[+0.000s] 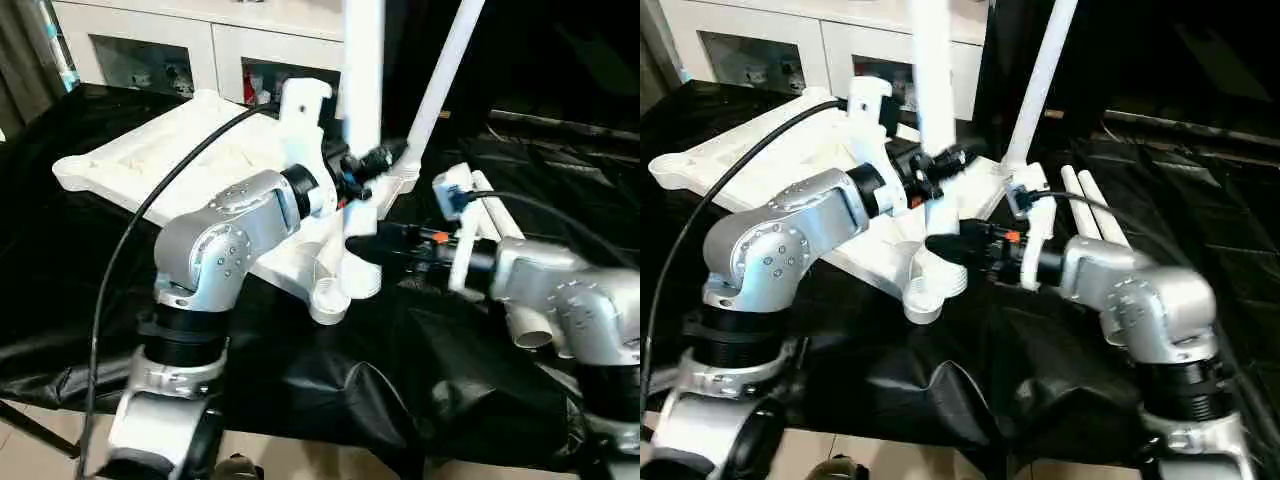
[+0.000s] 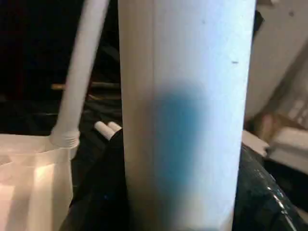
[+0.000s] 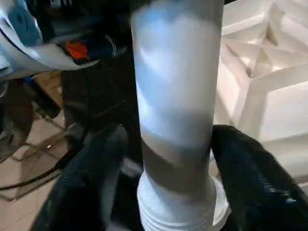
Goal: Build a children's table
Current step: Pick table leg
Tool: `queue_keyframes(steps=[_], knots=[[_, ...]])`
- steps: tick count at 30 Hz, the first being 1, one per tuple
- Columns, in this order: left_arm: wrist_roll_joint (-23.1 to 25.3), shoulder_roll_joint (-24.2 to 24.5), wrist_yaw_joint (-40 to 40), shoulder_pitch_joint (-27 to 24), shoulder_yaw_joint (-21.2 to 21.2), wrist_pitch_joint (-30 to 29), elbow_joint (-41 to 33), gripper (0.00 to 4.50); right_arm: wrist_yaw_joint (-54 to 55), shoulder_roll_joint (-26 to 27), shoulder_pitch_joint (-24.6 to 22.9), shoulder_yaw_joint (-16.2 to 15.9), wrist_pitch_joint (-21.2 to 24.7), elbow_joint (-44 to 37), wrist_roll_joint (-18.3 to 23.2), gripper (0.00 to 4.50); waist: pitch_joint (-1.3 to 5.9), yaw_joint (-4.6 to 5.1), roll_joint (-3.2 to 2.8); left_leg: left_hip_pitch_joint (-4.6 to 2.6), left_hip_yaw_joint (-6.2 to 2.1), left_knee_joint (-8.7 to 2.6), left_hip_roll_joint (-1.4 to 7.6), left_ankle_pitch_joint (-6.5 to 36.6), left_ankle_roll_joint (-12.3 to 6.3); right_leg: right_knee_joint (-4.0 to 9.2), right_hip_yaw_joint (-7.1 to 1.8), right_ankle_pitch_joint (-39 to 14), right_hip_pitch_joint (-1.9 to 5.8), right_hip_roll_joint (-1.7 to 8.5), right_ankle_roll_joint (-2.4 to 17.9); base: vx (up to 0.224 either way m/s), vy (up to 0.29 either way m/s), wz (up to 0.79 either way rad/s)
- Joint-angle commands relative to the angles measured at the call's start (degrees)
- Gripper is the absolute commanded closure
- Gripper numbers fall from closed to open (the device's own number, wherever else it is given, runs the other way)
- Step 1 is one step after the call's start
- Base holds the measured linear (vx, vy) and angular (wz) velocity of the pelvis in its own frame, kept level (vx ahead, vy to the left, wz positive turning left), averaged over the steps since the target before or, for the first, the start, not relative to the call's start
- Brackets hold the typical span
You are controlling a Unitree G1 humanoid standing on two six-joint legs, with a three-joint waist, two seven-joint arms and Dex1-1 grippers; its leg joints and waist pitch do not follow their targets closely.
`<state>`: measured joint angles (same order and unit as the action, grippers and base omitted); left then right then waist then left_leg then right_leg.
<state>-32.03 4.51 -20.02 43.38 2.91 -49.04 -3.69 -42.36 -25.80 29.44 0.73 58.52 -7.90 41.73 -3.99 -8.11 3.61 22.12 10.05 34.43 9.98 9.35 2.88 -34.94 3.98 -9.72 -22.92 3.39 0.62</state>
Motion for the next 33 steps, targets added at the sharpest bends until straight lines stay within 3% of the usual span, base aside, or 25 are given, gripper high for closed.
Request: queue_keyframes(steps=[1, 16, 33], knots=[[0.4, 0.0, -1.3, 1.6, 1.3, 0.1, -1.4, 2.62, -0.9, -0.8, 0.7, 0.8, 0.9, 0.6, 0.8, 1.45, 4.02, 0.22, -0.79, -1.37, -1.56, -4.16, 3.13, 14.1, 2.47, 5.20, -2.74, -19.3, 2.52, 5.01, 4.7, 0.000, 0.000, 0.00], [-2.9, 0.5, -6.9, 1.6, 1.7, -0.6, -2.9, 2.62, -4.4, -2.9, 1.4, -1.2, 1.4, 1.1, 0.9, 1.45, 4.00, 0.31, -0.24, -1.31, -1.39, -4.01, 3.19, 13.3, 2.15, 5.25, -2.79, -20.8, 2.50, 5.15, 5.3, 0.000, 0.000, 0.00], [-3.4, 1.8, -8.9, 1.7, 2.1, -2.6, -1.9, 2.62, -8.7, -4.0, 0.7, -3.3, -0.5, -0.4, 0.9, 1.45, 3.94, 0.23, -0.37, -1.37, -1.45, -4.05, 3.22, 13.6, 2.14, 5.27, -2.77, -21.3, 2.44, 5.12, 5.2, 0.000, 0.000, 0.00]])
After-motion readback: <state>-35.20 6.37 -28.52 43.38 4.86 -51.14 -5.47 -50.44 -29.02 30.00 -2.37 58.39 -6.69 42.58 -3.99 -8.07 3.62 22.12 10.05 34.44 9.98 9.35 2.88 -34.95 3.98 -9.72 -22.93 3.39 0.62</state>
